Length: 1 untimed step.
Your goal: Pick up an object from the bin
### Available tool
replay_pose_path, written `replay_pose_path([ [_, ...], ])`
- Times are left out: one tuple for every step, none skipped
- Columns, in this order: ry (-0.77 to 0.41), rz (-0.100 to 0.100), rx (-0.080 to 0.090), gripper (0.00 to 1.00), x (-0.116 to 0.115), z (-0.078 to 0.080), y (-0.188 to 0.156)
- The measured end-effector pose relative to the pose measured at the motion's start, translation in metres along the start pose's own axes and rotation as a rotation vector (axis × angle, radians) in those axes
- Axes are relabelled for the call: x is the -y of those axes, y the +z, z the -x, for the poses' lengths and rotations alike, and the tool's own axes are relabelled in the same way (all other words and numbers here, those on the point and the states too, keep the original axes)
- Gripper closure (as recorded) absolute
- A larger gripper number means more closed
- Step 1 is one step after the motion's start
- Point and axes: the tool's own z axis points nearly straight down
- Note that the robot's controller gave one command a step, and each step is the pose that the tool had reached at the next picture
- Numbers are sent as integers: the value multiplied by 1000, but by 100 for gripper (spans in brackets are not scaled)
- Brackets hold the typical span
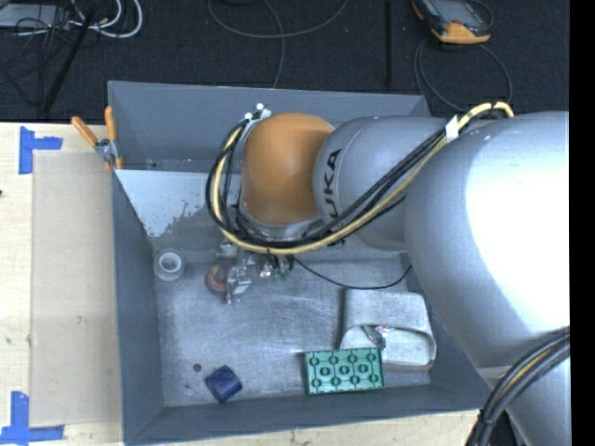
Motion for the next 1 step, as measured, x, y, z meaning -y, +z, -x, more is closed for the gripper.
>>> replay_pose_path([
  [376, -1, -2, 100, -27, -31, -111],
])
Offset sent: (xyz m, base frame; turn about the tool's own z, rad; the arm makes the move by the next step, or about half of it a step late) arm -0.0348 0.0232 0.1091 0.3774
